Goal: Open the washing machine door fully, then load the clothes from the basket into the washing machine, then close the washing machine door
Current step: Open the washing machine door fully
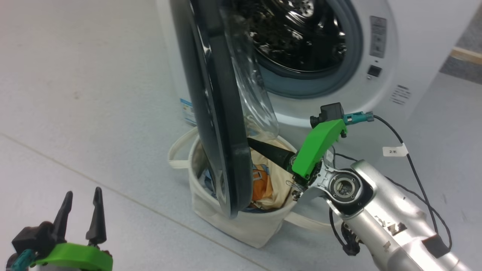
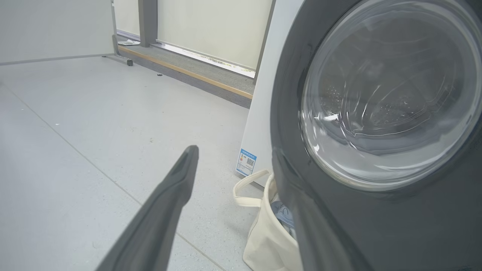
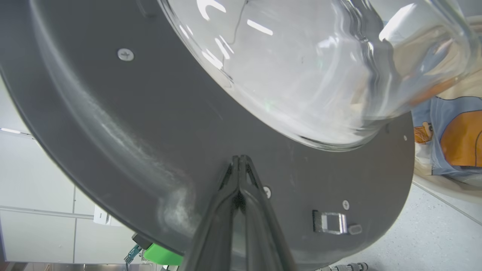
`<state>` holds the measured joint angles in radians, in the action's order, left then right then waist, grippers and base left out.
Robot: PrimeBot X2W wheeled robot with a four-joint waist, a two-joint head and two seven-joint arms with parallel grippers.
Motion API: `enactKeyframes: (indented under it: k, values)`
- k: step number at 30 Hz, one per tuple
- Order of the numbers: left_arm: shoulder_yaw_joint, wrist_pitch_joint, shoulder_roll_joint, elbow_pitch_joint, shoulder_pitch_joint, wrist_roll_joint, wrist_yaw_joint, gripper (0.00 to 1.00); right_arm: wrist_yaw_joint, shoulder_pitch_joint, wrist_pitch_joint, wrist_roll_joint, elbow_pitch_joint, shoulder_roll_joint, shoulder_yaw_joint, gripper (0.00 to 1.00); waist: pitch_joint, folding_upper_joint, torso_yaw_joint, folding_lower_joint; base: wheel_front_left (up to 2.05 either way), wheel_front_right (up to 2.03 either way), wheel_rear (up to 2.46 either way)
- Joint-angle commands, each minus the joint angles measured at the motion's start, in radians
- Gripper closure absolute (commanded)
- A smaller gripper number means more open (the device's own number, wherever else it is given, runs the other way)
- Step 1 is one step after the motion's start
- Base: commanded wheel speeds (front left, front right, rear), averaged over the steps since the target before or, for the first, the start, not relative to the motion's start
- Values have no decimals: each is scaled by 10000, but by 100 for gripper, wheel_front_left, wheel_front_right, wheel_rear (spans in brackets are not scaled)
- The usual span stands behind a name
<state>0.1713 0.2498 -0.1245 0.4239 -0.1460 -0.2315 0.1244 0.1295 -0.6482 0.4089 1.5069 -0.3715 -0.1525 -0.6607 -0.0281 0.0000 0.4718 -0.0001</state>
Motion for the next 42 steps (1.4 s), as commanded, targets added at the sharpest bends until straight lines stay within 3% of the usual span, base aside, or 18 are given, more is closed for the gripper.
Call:
enactKeyframes:
  k: [1,21,42]
  values:
    - [427,120,-244,-381,-147,60,5,0,12,-87,-66,97,309,250,-57,100,103,0,410,1,0,0,0]
    - [1894,120,179,-1722,831,-35,-197,0,12,-1051,233,491,-6,902,-912,100,-300,0,771,1,0,0,0]
    - [1550,120,63,-1298,283,330,-18,0,12,-567,-246,523,76,585,-815,100,-34,0,578,1,0,0,0]
